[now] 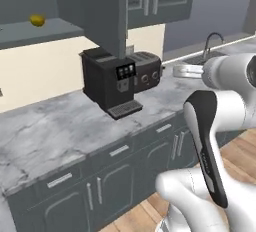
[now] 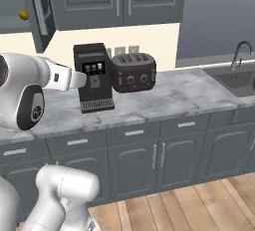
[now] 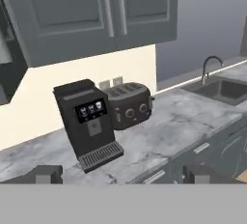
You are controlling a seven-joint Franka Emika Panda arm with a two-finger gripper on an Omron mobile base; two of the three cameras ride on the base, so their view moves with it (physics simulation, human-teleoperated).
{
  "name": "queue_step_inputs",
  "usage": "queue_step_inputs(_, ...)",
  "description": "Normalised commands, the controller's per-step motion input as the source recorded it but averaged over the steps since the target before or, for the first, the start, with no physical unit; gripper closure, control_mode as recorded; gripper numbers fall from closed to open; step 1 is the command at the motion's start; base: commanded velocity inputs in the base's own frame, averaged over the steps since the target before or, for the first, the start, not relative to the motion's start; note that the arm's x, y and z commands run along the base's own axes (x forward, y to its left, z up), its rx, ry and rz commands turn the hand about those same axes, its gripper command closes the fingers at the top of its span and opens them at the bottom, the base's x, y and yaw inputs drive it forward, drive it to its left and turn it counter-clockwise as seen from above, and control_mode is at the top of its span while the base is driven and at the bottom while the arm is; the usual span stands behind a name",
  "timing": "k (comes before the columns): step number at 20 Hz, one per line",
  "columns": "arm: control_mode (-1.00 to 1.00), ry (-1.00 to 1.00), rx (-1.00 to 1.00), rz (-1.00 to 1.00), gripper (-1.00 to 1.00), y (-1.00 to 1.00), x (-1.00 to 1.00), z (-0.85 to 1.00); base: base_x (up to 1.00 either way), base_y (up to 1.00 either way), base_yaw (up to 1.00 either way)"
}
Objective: Pick the jar and candle from the dining table and place them in the open cabinet. Close the cabinet after placing the objects.
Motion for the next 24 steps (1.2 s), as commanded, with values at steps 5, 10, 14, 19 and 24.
queue_step_inputs(5, 1.0, 0.0, 0.0, 0.0, -1.0, 0.0, 0.0, 0.0, 0.0, -0.93, -0.38)
queue_step_inputs(10, 1.0, 0.0, 0.0, 0.0, -1.0, 0.0, 0.0, 0.0, 0.03, -0.84, -0.38)
queue_step_inputs(14, 1.0, 0.0, 0.0, 0.0, -1.0, 0.0, 0.0, 0.0, 0.25, -0.58, -0.42)
queue_step_inputs(19, 1.0, 0.0, 0.0, 0.0, -1.0, 0.0, 0.0, 0.0, 0.3, -0.5, -0.34)
queue_step_inputs(24, 1.0, 0.0, 0.0, 0.0, -1.0, 0.0, 0.0, 0.0, 0.31, -0.39, -0.4)
